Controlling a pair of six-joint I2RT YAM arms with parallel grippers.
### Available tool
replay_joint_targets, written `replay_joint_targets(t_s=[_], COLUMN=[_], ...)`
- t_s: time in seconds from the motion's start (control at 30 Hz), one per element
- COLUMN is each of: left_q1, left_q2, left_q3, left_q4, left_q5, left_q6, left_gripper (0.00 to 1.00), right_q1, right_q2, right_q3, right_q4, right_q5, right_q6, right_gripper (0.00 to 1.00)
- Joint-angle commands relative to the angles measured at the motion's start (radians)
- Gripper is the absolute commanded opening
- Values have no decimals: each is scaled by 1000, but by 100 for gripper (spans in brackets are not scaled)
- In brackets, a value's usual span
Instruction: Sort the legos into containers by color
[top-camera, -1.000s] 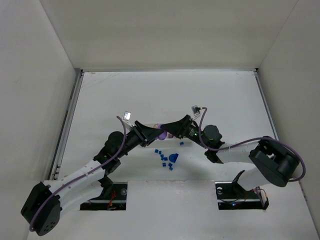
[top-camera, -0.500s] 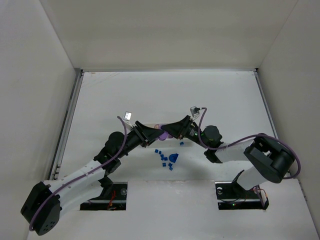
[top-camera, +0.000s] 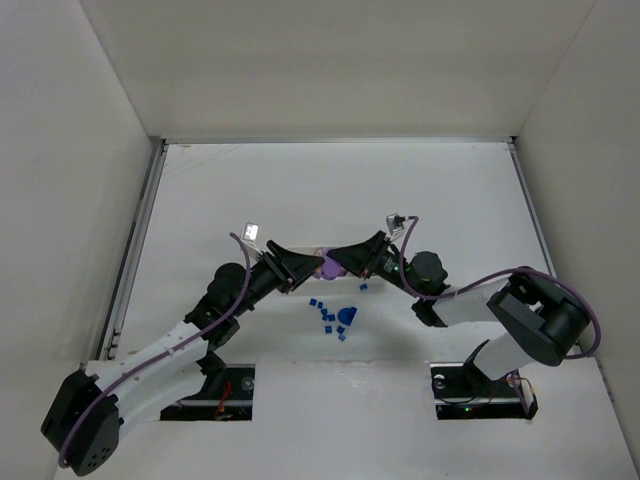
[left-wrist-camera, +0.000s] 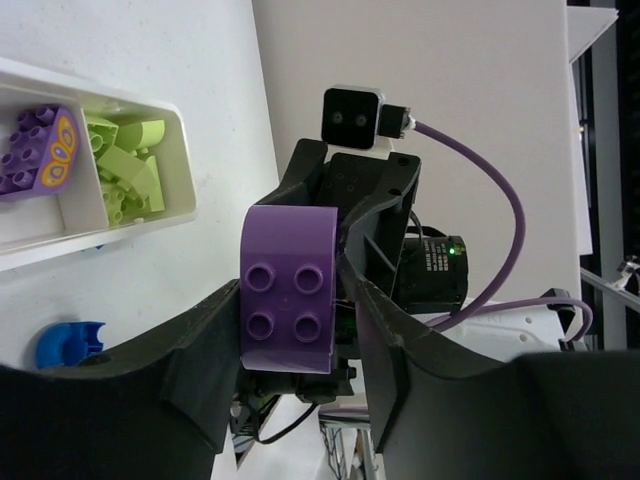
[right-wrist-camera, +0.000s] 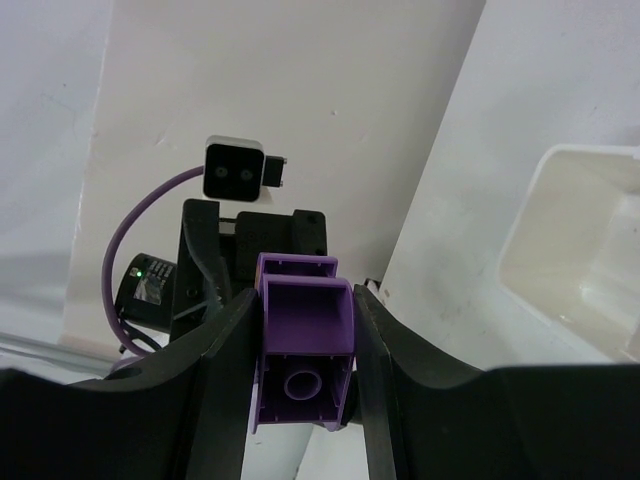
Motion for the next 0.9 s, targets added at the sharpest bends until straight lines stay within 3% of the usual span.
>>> replay_joint_targets(t_s=[0.0, 0.23, 0.57, 0.7, 0.87], left_q1=[7, 12, 70, 75, 55], left_q2=[-18, -24, -91, -101, -79], left_q3=[20, 11, 8, 27, 39], left_q4=[41, 35, -59, -122, -166], left_q5=[-21, -44, -54, -57, -94], left_q6=[21, 21, 65, 105, 151], left_gripper=[40, 22, 15, 15, 15], right_q1=[-10, -25, -100, -120, -79], right_q2=[0, -1, -54, -78, -132], right_q3=[-11, -41, -124, -97, -5], right_q4=[122, 127, 107, -23, -345], right_q5=[5, 5, -11, 3, 145], right_q6=[-11, -14, -39, -92, -246], right_gripper=[39, 39, 39, 39, 40])
